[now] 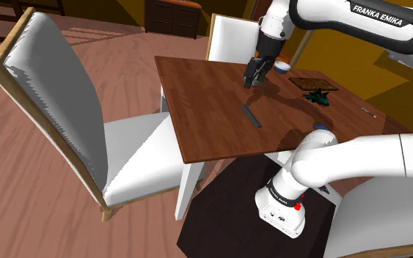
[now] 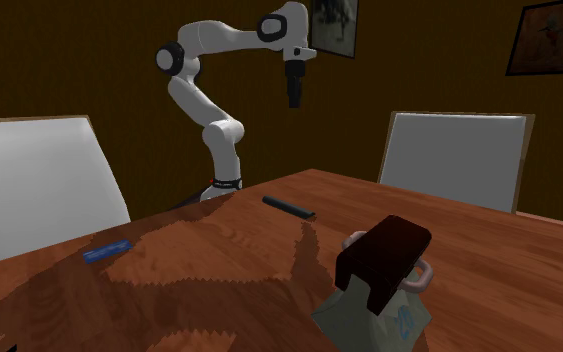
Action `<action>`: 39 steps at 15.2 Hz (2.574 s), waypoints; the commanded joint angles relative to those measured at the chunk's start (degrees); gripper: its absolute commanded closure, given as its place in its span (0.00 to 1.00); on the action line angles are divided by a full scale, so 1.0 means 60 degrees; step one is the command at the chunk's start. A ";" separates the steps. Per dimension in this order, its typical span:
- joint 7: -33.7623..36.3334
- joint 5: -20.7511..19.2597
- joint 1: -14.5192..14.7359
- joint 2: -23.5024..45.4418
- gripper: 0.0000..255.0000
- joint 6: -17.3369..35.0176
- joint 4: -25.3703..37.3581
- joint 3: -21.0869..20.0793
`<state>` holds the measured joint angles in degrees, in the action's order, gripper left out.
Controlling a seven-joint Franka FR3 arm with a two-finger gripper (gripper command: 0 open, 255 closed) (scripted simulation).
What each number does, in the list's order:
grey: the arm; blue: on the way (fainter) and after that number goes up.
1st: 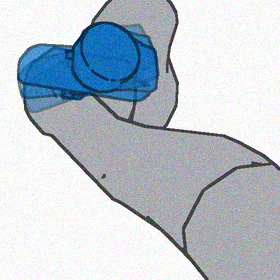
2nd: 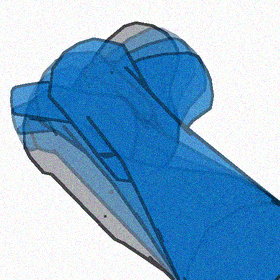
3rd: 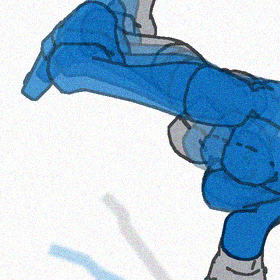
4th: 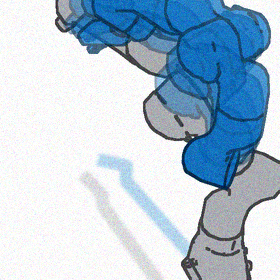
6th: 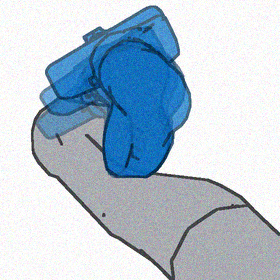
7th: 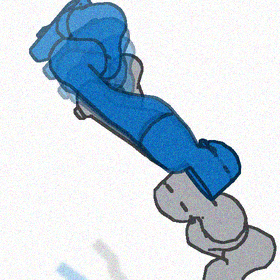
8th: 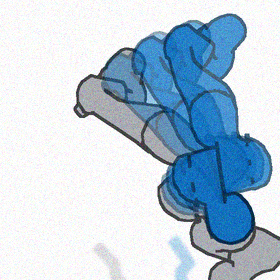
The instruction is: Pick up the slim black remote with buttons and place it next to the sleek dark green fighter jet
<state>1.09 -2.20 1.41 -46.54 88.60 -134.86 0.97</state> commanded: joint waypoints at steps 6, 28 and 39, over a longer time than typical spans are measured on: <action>0.0065 -0.0510 -0.0569 -0.0090 0.00 0.1552 -0.1264 0.0548; 0.0302 -0.2361 -0.3144 0.3833 0.00 0.9753 -0.3722 0.3693; 0.0021 -0.1995 -0.2896 0.5432 0.00 1.1451 -0.3755 0.4198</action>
<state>1.30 -14.31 -16.05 -14.24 157.07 -157.46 26.08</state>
